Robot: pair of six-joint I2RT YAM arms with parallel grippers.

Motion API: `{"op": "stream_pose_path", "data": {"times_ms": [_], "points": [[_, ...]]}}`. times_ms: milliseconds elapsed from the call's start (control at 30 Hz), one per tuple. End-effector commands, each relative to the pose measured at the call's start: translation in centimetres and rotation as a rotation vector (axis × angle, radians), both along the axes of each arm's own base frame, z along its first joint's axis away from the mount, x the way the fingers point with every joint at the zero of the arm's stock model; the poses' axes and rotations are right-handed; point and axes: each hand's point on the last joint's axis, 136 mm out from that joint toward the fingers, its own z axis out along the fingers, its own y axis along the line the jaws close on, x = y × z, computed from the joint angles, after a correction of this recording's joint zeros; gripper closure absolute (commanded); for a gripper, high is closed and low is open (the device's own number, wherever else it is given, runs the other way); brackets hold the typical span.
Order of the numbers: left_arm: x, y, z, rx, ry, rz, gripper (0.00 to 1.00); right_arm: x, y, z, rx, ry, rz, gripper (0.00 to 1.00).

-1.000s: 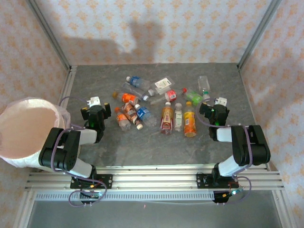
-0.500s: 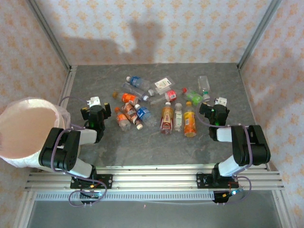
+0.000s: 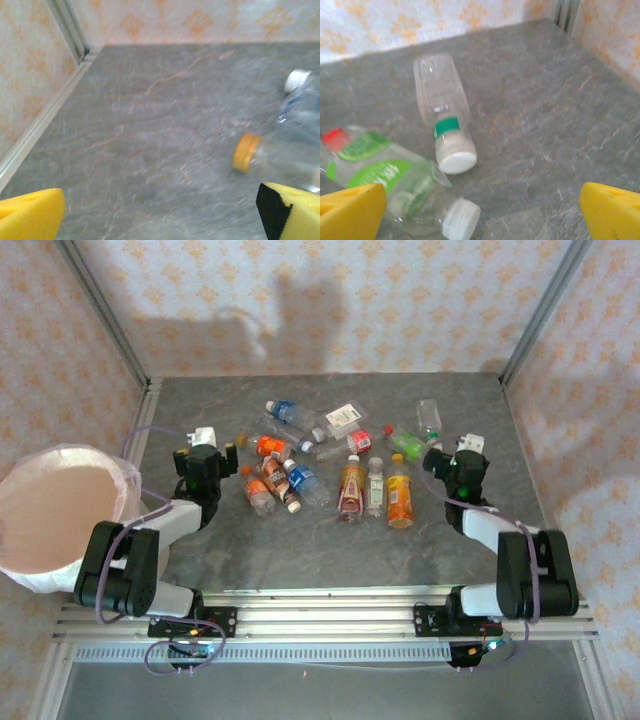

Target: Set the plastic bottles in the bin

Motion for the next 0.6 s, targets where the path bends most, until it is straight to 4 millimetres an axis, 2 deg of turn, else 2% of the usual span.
{"op": "stream_pose_path", "data": {"times_ms": [0,67,133,300,367,467,567], "points": [[-0.2,-1.3,1.0,0.045,0.056,-0.021,0.00,-0.7,-0.5,2.4,0.042,0.010,-0.055,0.01],[0.2,-2.3,2.1,0.001,0.039,-0.042,0.00,-1.2,-0.8,3.2,0.100,0.054,-0.104,0.01],[0.6,-3.3,3.2,-0.043,0.027,-0.056,0.00,-1.6,-0.3,2.9,0.169,0.129,-0.109,0.01],[1.2,-6.9,6.0,-0.232,0.025,-0.084,0.00,-4.3,5.3,1.7,0.357,0.292,0.079,0.01],[1.5,-9.0,6.1,-0.361,0.038,-0.122,0.00,-5.9,6.9,0.8,0.384,0.352,0.105,0.01],[1.8,-11.9,6.5,-0.445,0.101,-0.206,0.00,-8.2,8.5,-0.7,0.416,0.429,0.127,0.01],[2.2,-13.7,7.8,-0.472,0.121,-0.278,0.00,-10.0,9.3,-2.5,0.417,0.493,0.147,0.00]]}}
